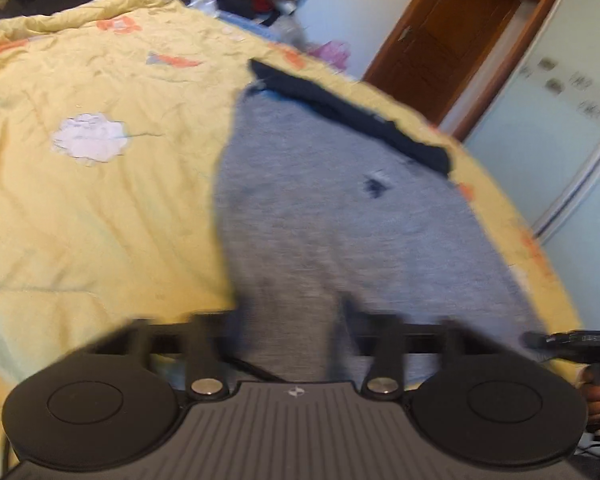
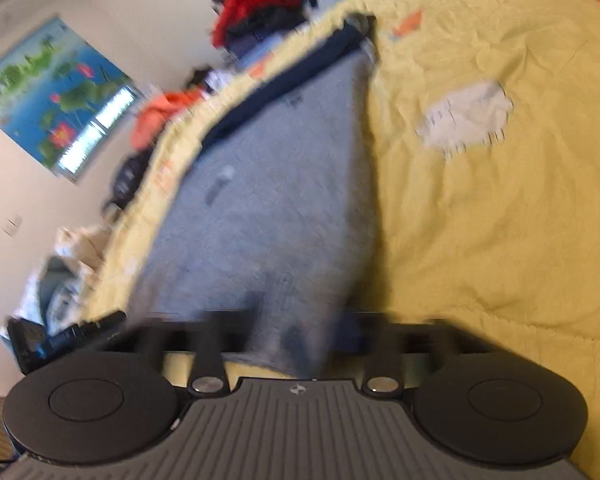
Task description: Fold small clothes
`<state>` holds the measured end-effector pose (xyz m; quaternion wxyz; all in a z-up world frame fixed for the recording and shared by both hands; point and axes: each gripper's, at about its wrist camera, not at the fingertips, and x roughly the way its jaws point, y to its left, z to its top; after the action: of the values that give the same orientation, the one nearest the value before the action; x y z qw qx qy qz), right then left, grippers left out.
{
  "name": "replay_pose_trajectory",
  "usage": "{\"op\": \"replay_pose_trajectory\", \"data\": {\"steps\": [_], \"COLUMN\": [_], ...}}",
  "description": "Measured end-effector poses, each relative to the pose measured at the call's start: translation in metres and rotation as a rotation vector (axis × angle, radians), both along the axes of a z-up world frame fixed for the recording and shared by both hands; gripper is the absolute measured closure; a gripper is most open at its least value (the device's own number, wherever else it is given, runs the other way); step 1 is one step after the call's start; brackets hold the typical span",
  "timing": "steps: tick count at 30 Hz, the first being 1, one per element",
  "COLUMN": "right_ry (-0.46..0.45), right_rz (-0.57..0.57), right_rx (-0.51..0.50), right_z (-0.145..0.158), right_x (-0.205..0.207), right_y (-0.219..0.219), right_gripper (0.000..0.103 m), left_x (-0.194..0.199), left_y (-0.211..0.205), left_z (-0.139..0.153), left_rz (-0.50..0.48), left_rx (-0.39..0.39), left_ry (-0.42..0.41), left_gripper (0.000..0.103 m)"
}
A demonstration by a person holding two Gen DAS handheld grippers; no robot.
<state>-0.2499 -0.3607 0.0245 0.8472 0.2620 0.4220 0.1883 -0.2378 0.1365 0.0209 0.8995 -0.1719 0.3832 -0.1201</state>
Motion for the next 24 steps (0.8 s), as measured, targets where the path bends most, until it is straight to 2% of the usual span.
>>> {"op": "replay_pose_trajectory", "data": {"steps": [1, 2, 4, 8, 12, 14, 15, 16, 18, 19, 20, 21, 22, 24], "right_ry": [-0.01, -0.017, -0.041, -0.052, -0.038, -0.043, -0.046, -0.059, -0.141, -0.193, -0.241, -0.28, -0.308, -0.343], "right_rz": [0.004, 0.012, -0.003, -0.044, -0.036, -0.038, -0.036, -0.057, -0.144, -0.179, -0.193, -0.179, -0.155, -0.11], "right_rx": [-0.006, -0.022, -0.112, -0.182, -0.166, -0.171, -0.167, -0.179, -0.236, -0.261, -0.262, -0.242, -0.216, -0.205], "right_z": [-0.001, 0.001, 0.01, 0.021, 0.011, 0.013, 0.016, 0.022, 0.039, 0.047, 0.054, 0.058, 0.061, 0.06], "right_x": [0.0, -0.001, -0.003, -0.006, -0.008, -0.01, -0.011, -0.011, -0.01, -0.006, 0.002, 0.011, 0.025, 0.058], "right_y": [0.0, 0.0, -0.001, -0.024, -0.026, -0.025, -0.026, -0.027, -0.026, -0.021, -0.012, -0.001, 0.013, 0.046], "right_gripper": [0.098, 0.098, 0.097, 0.097, 0.096, 0.084, 0.072, 0.056, 0.039, 0.035, 0.034, 0.034, 0.03, 0.018], "left_x": [0.004, 0.006, 0.006, -0.002, -0.004, -0.008, -0.009, -0.009, -0.004, 0.001, 0.006, 0.015, 0.03, 0.066], "left_y": [0.004, 0.011, 0.016, 0.011, 0.012, 0.015, 0.015, 0.016, 0.014, 0.011, 0.005, -0.005, -0.018, -0.05], "left_z": [0.0, 0.0, 0.004, 0.004, 0.007, 0.019, 0.028, 0.038, 0.057, 0.065, 0.07, 0.073, 0.073, 0.068], "left_rz": [0.003, 0.0, -0.005, -0.046, -0.034, -0.035, -0.018, 0.007, 0.092, 0.138, 0.167, 0.169, 0.164, 0.144], "left_rx": [0.006, -0.018, 0.001, 0.075, 0.093, 0.141, 0.198, 0.25, 0.282, 0.259, 0.219, 0.185, 0.171, 0.183], "left_ry": [0.017, 0.036, 0.054, 0.046, 0.028, 0.001, -0.018, -0.05, -0.145, -0.204, -0.278, -0.328, -0.34, -0.311], "left_gripper": [0.092, 0.093, 0.094, 0.095, 0.092, 0.09, 0.087, 0.076, 0.04, 0.011, 0.006, 0.006, 0.006, 0.007]}}
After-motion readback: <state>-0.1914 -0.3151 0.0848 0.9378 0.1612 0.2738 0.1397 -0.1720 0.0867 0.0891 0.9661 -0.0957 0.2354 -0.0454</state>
